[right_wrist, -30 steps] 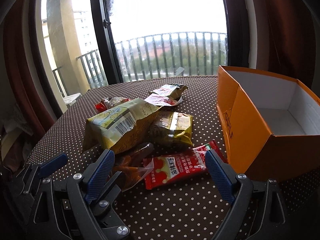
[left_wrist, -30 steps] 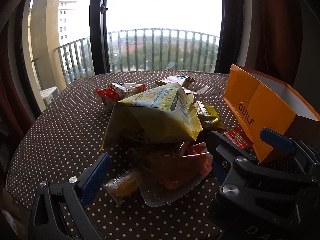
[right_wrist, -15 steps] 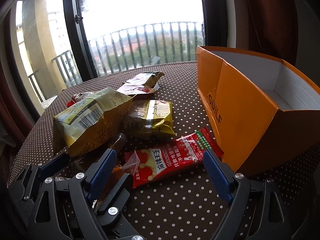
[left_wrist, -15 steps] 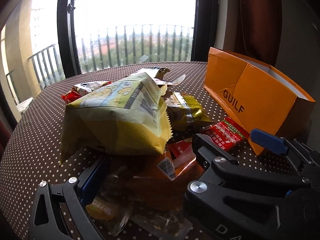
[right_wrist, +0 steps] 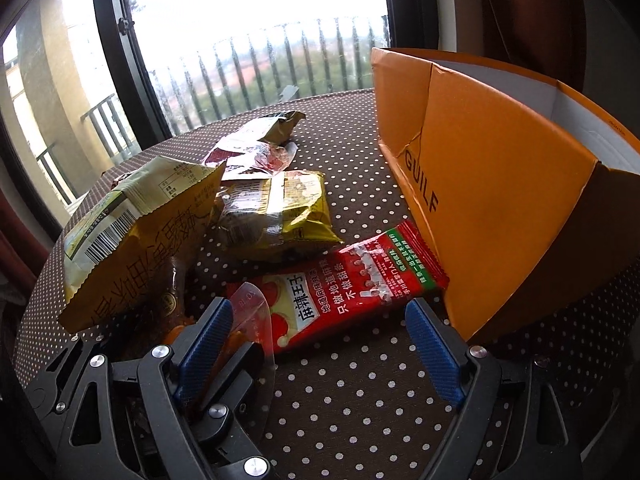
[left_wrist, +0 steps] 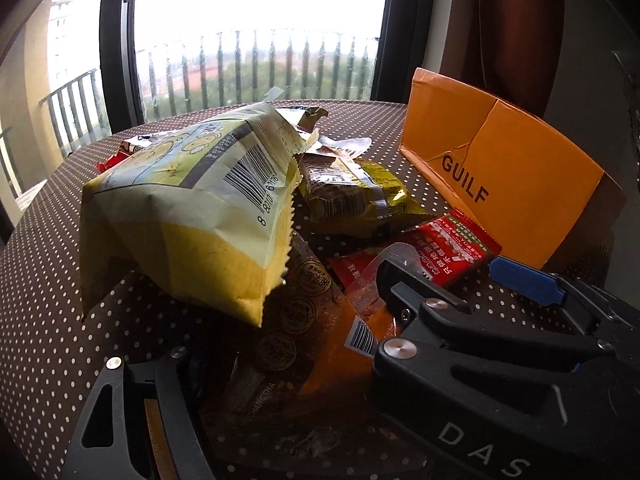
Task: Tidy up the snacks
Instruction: 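Move both tools down toward the snack pile, then close the left tool on the orange spicy snack bag, then close the right tool on the small clear yellow snack packet, then carry the orange bag with left tool while right tool carries yellow packet to box, then open both tools to drop the snacks into the orange box, then move both open tools back to the snack pile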
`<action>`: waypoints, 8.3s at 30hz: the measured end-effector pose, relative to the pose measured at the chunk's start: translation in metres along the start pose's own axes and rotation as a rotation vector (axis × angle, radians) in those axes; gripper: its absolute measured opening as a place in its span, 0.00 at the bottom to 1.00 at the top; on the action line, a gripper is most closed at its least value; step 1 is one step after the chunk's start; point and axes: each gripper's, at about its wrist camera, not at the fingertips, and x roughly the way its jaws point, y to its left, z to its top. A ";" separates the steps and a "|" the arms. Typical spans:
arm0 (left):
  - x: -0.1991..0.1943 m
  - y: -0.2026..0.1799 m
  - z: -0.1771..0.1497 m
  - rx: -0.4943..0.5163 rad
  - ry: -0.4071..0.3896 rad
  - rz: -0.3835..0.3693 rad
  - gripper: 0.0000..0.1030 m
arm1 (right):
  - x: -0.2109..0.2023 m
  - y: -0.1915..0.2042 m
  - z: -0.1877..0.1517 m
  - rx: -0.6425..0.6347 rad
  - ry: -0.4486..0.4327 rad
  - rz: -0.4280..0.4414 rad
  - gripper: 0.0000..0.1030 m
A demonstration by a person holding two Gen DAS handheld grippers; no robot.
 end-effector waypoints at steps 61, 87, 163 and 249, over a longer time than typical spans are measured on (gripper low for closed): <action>-0.044 0.099 -0.038 -0.135 -0.042 0.301 0.67 | 0.002 0.095 -0.026 -0.093 0.047 0.214 0.66; -0.057 0.091 -0.044 -0.167 -0.019 0.296 0.66 | -0.005 0.108 -0.029 -0.189 0.084 0.255 0.25; 0.004 -0.158 0.156 0.059 -0.075 -0.010 0.66 | -0.082 -0.184 0.128 0.082 -0.193 0.051 0.26; -0.083 -0.020 0.117 0.045 -0.210 0.115 0.99 | -0.100 -0.022 0.099 -0.051 -0.276 0.039 0.95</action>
